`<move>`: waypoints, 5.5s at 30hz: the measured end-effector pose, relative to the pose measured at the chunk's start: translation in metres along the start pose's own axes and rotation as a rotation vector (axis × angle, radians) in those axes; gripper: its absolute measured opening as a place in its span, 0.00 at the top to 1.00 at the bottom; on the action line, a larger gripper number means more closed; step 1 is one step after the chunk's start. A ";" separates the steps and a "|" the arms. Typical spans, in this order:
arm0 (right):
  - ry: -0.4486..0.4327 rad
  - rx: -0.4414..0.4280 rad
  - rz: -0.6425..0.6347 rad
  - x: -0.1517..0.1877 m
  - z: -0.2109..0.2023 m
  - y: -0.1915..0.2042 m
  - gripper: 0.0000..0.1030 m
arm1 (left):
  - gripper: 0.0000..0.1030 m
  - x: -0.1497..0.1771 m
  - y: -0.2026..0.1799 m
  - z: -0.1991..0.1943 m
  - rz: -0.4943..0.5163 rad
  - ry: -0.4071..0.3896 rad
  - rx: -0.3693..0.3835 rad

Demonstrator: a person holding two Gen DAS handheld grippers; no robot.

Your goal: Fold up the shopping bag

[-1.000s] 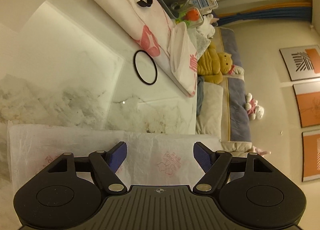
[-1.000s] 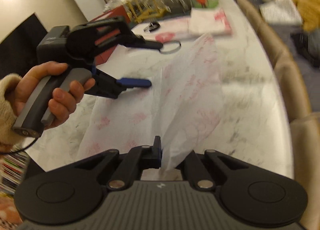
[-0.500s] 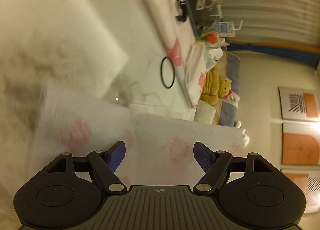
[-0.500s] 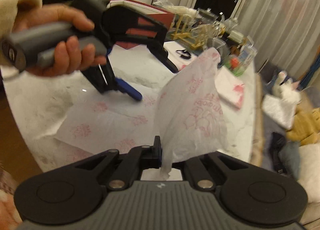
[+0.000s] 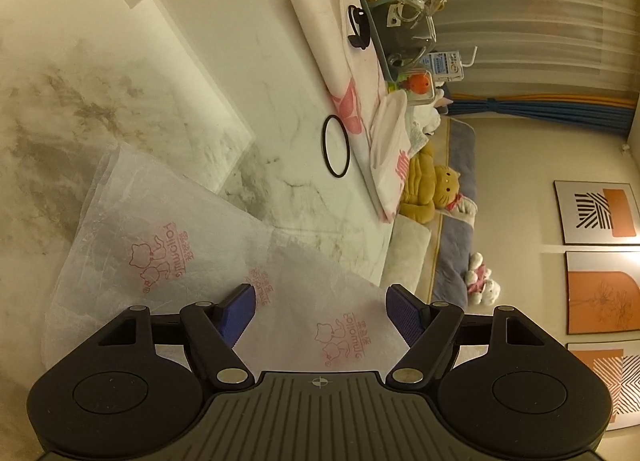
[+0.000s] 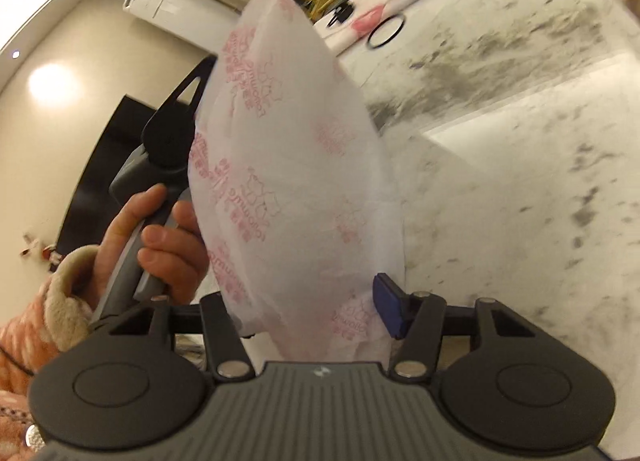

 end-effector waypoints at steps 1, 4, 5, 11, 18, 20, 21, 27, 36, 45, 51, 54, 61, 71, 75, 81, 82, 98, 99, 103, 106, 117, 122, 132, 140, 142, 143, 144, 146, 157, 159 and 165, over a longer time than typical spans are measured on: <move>-0.038 0.018 0.013 -0.001 -0.007 -0.003 0.49 | 0.28 0.000 0.000 -0.001 -0.003 -0.002 0.000; -0.074 0.014 0.057 -0.002 -0.021 -0.012 0.44 | 0.28 0.002 0.002 -0.006 -0.014 -0.011 -0.002; -0.075 0.011 0.069 -0.001 -0.024 -0.015 0.44 | 0.28 0.002 0.002 -0.006 -0.018 -0.013 -0.002; -0.107 0.003 0.017 0.008 -0.021 -0.011 0.43 | 0.28 0.003 0.002 -0.006 -0.019 -0.017 -0.003; -0.101 0.147 -0.060 0.004 0.007 0.004 0.99 | 0.28 0.002 0.002 -0.007 -0.016 -0.002 0.000; -0.113 0.171 -0.086 0.007 0.007 0.009 0.99 | 0.28 0.000 0.002 -0.008 -0.018 0.006 -0.002; -0.113 0.188 -0.110 0.007 0.007 0.011 0.99 | 0.28 -0.001 -0.001 -0.009 -0.008 0.009 -0.008; -0.078 0.209 -0.154 0.008 0.010 0.014 0.98 | 0.27 -0.015 -0.022 -0.005 0.068 0.019 0.009; -0.107 0.286 -0.202 0.008 0.008 0.020 0.98 | 0.28 -0.017 -0.014 0.020 0.007 0.041 -0.004; -0.118 0.577 -0.970 0.060 0.028 0.056 1.00 | 0.28 -0.022 -0.010 0.017 -0.036 0.021 0.003; -0.080 0.618 -1.170 0.080 0.039 0.056 1.00 | 0.27 -0.027 -0.010 -0.016 -0.026 -0.004 0.038; -0.074 0.664 -1.313 0.088 0.047 0.056 1.00 | 0.27 -0.019 -0.001 -0.036 -0.039 0.033 0.019; -0.033 0.815 -1.715 0.106 0.061 0.049 0.93 | 0.28 -0.015 0.036 -0.050 -0.118 -0.025 0.025; -0.038 0.735 -1.834 0.100 0.043 0.049 0.99 | 0.28 -0.020 0.038 -0.051 -0.133 -0.038 0.013; 0.076 0.651 -1.886 0.107 0.044 0.042 0.97 | 0.27 -0.024 0.037 -0.049 -0.134 -0.038 0.010; 0.114 0.640 -1.950 0.112 0.042 0.039 0.90 | 0.27 -0.030 0.040 -0.057 -0.150 -0.038 0.020; 0.113 0.638 -1.941 0.111 0.041 0.041 0.88 | 0.27 -0.031 0.038 -0.062 -0.137 -0.042 0.019; 0.195 0.464 -1.521 0.081 0.041 0.076 0.71 | 0.27 -0.037 -0.032 -0.118 0.297 -0.060 -0.048; 0.192 0.458 -1.508 0.079 0.042 0.076 0.66 | 0.27 -0.027 -0.038 -0.112 0.344 -0.008 -0.049; 0.202 0.435 -1.465 0.068 0.045 0.079 0.59 | 0.27 0.008 -0.044 -0.083 0.526 0.164 -0.120; 0.219 0.414 -1.438 0.067 0.040 0.080 0.59 | 0.27 0.006 -0.028 -0.067 0.535 0.161 -0.221; 0.236 0.101 -0.881 0.015 -0.019 0.090 0.63 | 0.27 -0.004 -0.007 -0.047 0.474 0.152 -0.179; 0.104 0.156 -0.789 -0.003 0.019 0.101 0.68 | 0.27 -0.001 -0.011 -0.044 0.486 0.153 -0.185; 0.238 0.298 -0.995 0.047 0.039 0.069 0.66 | 0.27 -0.003 -0.006 -0.046 0.461 0.115 -0.157; 0.189 0.232 -0.749 0.017 0.015 0.075 0.72 | 0.27 -0.003 -0.013 -0.040 0.507 0.130 -0.174; 0.141 0.244 -0.710 0.004 0.022 0.078 0.72 | 0.27 -0.002 -0.015 -0.039 0.517 0.133 -0.180; 0.131 0.273 -0.723 0.001 0.029 0.079 0.72 | 0.27 -0.002 -0.016 -0.039 0.520 0.134 -0.184; 0.133 0.308 -0.740 0.001 0.038 0.078 0.72 | 0.27 -0.003 -0.017 -0.038 0.521 0.135 -0.188; 0.145 0.383 -0.771 0.004 0.057 0.076 0.72 | 0.27 -0.003 -0.019 -0.039 0.520 0.135 -0.207; 0.132 0.319 -0.762 0.007 0.049 0.088 0.69 | 0.27 0.029 -0.034 -0.081 0.459 0.183 -0.137; 0.106 0.303 -0.765 0.002 0.048 0.095 0.69 | 0.27 0.034 -0.021 -0.080 0.411 0.205 -0.159; 0.142 0.418 -0.892 0.005 0.067 0.087 0.69 | 0.27 0.061 -0.007 -0.066 0.423 0.338 -0.216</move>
Point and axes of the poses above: each gripper's, at about its wrist camera, not at the fingertips, and z roughly the way its jaws point, y to its left, x to its underside, the point moved 3 cm from there along z, roughly the way its jaws point, and after that the axes turned 9 degrees about z, right-handed, at the moved point
